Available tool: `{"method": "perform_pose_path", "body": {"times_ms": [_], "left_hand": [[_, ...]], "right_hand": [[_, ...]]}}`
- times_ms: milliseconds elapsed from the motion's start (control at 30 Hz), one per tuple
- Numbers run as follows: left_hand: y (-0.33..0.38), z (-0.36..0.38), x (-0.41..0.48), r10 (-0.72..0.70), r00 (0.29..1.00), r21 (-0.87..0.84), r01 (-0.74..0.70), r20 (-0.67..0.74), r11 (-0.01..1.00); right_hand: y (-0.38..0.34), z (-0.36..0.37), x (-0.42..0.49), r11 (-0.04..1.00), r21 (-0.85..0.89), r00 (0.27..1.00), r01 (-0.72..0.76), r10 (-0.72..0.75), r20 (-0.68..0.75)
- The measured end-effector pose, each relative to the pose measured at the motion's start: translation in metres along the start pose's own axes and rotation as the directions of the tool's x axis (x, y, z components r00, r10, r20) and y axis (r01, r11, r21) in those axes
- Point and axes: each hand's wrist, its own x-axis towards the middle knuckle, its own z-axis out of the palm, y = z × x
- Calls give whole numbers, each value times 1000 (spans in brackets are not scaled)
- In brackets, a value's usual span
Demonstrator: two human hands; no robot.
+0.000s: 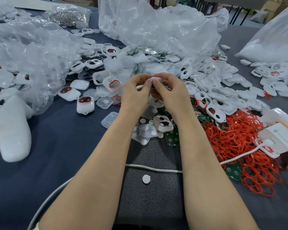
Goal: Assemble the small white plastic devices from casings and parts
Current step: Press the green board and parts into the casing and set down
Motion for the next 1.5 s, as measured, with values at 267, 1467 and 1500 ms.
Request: {"method": "perform_pose_path", "body": {"times_ms": [267,1467,1500], "left_hand": [[-8,-1,2,25,999,200,-20,-21,980],[-2,-1,3,-10,1000,29,11,-28,1000],[-2,-2,3,-6,1000,29,6,-24,1000]], "right_hand": [[11,5,-2,991,-129,999,38,-42,-29],[6,5,3,998,-61,1000,3,-5,-24],[5,4,2,999,-45,1000,1,-2,-17]]}}
